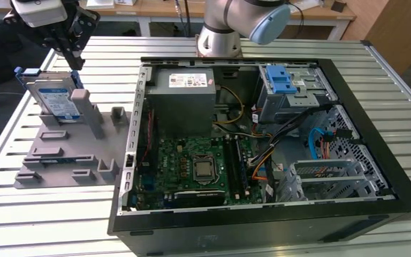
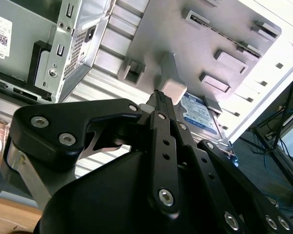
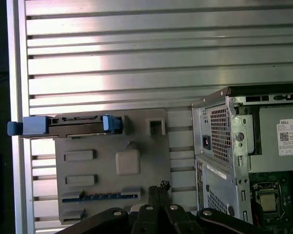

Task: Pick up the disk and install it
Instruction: 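Reach for the disk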

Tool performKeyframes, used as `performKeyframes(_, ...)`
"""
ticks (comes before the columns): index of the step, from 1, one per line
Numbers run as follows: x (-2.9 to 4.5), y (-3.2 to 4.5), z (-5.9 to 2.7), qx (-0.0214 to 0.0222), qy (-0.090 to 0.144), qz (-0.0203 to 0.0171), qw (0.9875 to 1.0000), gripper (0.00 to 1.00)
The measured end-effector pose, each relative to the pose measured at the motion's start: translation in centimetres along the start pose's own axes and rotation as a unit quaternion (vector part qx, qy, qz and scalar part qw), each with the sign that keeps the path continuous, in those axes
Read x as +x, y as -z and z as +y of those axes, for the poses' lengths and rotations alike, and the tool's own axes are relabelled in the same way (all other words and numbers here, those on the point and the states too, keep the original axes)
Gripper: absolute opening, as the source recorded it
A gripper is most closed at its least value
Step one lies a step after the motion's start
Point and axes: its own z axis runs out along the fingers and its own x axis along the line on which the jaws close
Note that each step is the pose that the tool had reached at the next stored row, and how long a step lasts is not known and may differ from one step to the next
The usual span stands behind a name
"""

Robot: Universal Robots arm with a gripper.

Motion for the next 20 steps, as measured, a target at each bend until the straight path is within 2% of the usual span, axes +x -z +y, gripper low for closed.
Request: performKeyframes(20,1.89,0.03,0.13,0.0000,0.000,0.0000,1.0000,0.11)
